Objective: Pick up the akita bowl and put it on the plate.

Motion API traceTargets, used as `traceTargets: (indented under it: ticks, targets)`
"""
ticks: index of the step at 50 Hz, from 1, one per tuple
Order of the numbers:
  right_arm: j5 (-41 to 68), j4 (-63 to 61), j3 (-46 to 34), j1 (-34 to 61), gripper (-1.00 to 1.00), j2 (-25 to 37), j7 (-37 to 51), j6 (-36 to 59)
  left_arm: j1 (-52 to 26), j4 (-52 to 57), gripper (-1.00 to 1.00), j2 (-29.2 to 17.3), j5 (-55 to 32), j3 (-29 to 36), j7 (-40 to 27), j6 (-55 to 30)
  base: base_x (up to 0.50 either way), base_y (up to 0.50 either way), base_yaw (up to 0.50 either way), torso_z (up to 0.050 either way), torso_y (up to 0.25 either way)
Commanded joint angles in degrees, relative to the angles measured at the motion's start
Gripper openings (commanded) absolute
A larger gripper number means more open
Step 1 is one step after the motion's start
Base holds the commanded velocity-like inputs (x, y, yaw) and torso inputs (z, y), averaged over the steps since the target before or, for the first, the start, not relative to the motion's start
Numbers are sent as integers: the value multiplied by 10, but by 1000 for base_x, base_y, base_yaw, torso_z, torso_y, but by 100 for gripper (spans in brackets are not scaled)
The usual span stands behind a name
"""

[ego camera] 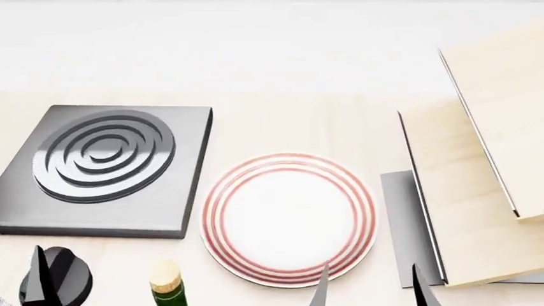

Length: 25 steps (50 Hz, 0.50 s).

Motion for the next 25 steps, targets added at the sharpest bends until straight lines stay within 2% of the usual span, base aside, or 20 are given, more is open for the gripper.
traceTargets:
  ticks: [1,25]
  targets:
    - [1,0,-2,0,100,2,3,1,1,2,100,-3,-1,2,-3,0,195,0,0,0,0]
    - [2,0,-7,0,100,6,9,-4,1,0,100,-7,-3,6,-8,4,199,0,0,0,1]
